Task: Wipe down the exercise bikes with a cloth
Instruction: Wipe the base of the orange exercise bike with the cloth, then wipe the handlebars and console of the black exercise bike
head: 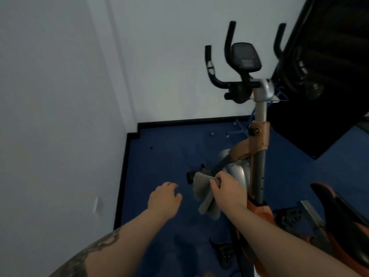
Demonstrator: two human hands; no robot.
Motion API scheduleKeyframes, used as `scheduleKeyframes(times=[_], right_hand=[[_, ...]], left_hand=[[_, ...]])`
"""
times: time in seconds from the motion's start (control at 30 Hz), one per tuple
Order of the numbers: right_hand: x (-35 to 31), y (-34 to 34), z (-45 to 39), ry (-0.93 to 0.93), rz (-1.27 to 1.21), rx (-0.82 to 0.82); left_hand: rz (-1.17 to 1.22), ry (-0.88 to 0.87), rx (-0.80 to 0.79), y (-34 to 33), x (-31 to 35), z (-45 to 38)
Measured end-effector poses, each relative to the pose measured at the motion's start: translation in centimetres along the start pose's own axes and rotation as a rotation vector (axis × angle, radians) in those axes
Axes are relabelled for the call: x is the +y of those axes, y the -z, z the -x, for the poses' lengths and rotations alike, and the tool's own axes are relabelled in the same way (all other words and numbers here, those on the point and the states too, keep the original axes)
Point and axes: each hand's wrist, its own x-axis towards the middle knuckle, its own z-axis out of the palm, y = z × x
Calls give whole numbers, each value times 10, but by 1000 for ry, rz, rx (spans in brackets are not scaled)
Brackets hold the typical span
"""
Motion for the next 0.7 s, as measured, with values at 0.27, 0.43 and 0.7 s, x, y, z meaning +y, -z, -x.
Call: scheduleKeyframes(times=[0.27, 0.43, 0.7], right_hand=[[16, 21, -85, -103, -93, 137], [33, 51, -140, -113, -279, 242], [45, 98, -219, -120, -570, 444]], left_hand=[[11, -185, 49, 23, 67, -93], [96, -219, 104, 48, 100, -158], [380, -256, 231, 86, 155, -239]])
